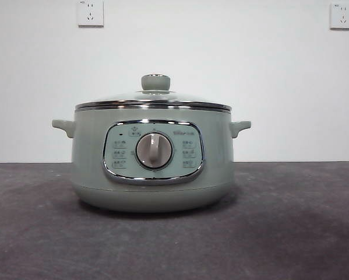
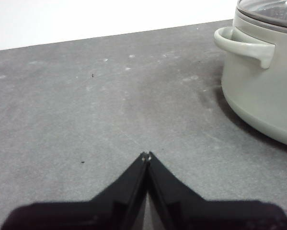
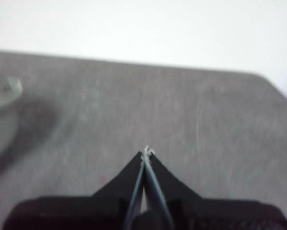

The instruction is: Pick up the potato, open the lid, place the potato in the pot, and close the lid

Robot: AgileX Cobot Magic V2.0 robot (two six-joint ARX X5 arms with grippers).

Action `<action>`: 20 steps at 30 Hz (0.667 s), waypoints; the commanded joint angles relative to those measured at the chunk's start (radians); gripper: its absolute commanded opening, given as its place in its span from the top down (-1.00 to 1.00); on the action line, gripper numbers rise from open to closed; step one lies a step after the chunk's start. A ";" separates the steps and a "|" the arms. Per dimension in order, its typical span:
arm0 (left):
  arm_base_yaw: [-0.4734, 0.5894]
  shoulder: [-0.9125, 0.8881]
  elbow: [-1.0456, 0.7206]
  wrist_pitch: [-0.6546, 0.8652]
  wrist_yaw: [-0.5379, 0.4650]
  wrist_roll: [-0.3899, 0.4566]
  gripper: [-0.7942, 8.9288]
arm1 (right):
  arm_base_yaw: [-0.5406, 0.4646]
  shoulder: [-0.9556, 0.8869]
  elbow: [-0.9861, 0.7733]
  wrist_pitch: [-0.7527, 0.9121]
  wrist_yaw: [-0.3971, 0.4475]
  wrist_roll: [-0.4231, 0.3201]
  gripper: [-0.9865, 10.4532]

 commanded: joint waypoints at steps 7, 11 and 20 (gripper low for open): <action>0.003 0.001 -0.011 0.007 -0.002 -0.010 0.84 | -0.006 -0.111 -0.172 0.029 0.002 -0.007 0.82; 0.003 0.002 -0.011 0.007 -0.002 -0.010 0.84 | -0.006 -0.133 -0.178 0.040 0.006 -0.008 0.82; 0.003 0.008 -0.011 0.007 -0.002 -0.010 0.84 | -0.005 -0.144 -0.181 0.046 0.027 0.003 0.82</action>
